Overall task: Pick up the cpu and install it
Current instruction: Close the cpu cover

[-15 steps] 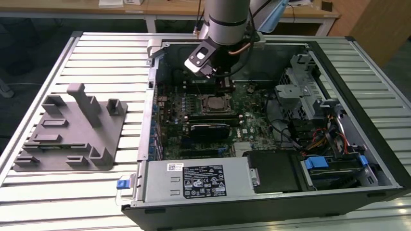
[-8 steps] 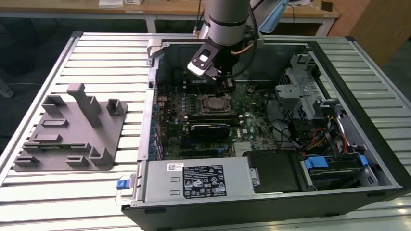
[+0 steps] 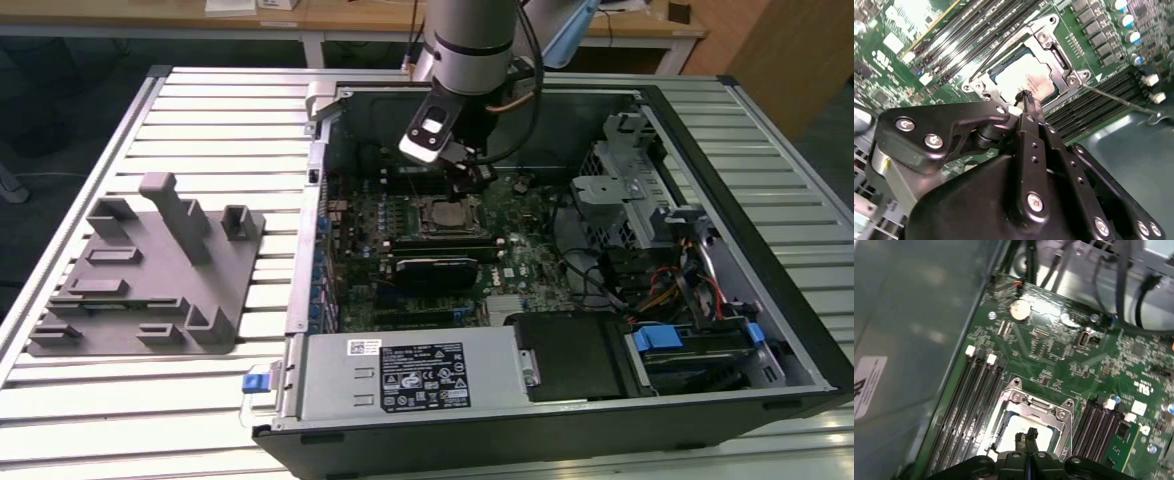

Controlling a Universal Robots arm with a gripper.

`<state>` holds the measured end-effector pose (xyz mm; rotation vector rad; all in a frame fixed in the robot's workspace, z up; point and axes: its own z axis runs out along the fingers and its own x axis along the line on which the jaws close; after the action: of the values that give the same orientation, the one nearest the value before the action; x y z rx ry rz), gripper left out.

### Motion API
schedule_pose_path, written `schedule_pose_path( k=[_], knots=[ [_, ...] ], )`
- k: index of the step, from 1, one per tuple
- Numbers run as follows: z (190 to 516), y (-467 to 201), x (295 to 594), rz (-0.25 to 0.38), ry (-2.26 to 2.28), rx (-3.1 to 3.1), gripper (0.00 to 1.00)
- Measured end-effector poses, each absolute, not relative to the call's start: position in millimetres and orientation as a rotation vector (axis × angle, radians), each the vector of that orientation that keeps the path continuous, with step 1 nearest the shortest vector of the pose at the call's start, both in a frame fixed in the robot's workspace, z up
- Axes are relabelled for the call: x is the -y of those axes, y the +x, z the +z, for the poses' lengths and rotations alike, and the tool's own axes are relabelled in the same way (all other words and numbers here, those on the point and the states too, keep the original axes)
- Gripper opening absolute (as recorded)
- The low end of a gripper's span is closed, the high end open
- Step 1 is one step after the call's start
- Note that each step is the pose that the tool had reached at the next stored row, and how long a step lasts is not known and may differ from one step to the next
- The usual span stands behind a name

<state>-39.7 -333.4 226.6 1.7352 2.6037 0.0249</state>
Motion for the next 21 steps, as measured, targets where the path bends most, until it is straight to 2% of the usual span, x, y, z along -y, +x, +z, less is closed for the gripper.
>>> schedule_pose_path(
  k=[21],
  knots=[
    [226.2,-39.7,333.4,0.028,1.208,-2.890,0.11]
  ],
)
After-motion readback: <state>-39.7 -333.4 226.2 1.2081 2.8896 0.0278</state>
